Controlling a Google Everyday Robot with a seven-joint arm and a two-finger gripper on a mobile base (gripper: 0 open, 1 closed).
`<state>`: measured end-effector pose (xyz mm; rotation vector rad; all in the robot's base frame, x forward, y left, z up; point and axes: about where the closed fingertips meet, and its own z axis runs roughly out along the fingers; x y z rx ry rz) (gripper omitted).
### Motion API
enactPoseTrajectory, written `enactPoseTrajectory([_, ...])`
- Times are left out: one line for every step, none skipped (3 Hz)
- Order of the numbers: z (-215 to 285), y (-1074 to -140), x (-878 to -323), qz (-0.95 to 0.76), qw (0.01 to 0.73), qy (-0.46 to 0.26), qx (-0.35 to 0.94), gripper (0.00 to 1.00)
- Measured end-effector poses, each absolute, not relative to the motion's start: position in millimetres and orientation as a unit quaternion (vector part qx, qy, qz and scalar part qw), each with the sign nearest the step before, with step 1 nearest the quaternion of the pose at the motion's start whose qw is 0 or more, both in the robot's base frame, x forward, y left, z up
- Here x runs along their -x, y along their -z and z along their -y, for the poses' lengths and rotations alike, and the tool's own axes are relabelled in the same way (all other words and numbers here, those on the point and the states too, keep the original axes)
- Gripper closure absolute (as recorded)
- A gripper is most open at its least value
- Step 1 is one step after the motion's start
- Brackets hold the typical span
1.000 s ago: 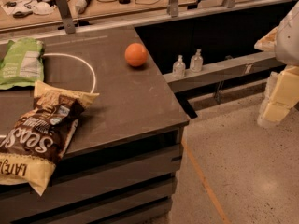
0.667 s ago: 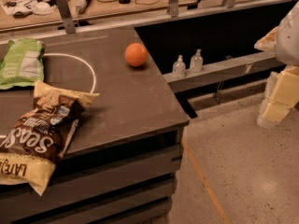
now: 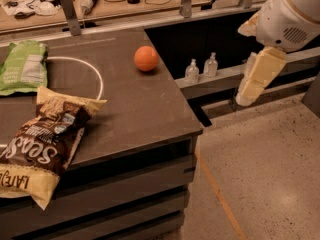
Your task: Move orange near green rice chip bag
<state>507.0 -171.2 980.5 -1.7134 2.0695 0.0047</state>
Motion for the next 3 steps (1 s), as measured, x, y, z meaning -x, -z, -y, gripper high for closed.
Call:
enactPoseTrajectory([133.3,-986.0,-555.3,-0.725,0.267,-0.019,0.635,0.00])
enactPoseTrajectory([86.9,-975.7,-599.8,-0.711,0.304,-0.065,0.630,0.00])
enactPoseTrajectory([48.4,-959.6,-638.7,-0.702,0.335,-0.104,0.620,0.00])
